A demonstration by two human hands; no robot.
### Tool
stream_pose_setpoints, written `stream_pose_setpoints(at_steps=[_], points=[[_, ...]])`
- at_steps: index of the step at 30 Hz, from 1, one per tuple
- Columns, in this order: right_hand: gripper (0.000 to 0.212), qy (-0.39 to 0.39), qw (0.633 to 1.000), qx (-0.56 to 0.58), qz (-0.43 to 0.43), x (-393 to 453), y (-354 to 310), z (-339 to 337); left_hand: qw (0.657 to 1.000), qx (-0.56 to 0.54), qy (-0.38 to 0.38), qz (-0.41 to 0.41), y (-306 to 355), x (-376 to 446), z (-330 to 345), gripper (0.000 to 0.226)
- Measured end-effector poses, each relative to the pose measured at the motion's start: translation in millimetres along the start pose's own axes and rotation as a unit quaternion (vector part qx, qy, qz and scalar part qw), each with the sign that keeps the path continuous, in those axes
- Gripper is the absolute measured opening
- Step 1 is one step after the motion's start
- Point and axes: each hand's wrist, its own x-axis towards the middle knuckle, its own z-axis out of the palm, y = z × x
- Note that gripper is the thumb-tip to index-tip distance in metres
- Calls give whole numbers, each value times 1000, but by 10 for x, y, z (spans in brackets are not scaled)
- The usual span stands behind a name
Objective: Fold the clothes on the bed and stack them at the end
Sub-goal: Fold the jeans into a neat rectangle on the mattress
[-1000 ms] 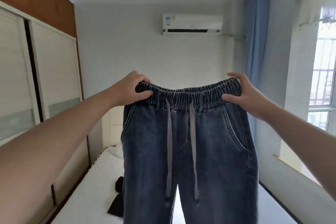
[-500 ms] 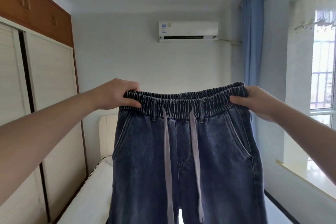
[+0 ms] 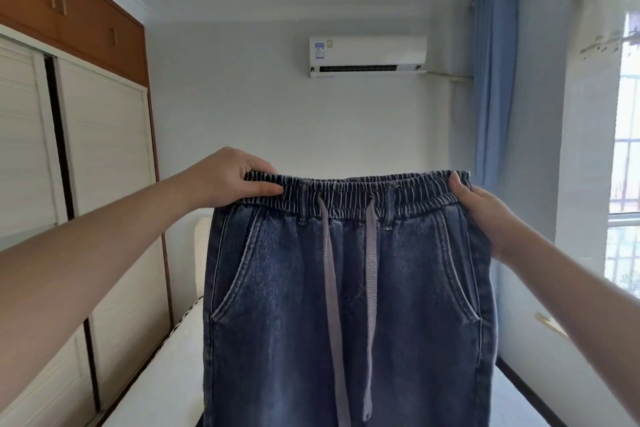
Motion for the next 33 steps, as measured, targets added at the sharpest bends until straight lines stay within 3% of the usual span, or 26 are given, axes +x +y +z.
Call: stream_pose_setpoints(at_steps=[4, 7, 12, 16, 19, 23, 29, 31, 33], points=[[71, 149, 983, -104, 28, 65, 101, 111, 998, -47, 21, -42, 40, 5, 185, 26], [59, 197, 977, -26, 82, 76, 122, 313, 986, -127, 65, -90, 116, 25, 412, 29], [64, 208, 974, 25, 81, 37, 151, 706, 904, -358, 142, -187, 479, 117, 846, 35], [45, 113, 990, 69, -46, -141, 129, 1019, 891, -333, 227, -209, 736, 221, 1117, 40], [42, 82, 983, -37, -158, -233, 139, 1114, 912, -256, 251, -201, 791, 219, 1177, 43], [30, 90, 956, -173, -218, -316, 158, 1126, 938, -175, 255, -156, 826, 197, 1230, 45], [39, 55, 942, -278, -182, -376, 308, 1091, 943, -156, 251, -153, 894, 235, 1341, 44], [55, 12, 963, -222, -151, -421, 393, 1073, 937, -188, 232, -183, 896, 244, 1356, 47], [63, -43, 987, -96, -121, -449, 484, 1084, 917, -250, 215, -223, 913, 266, 1355, 59]])
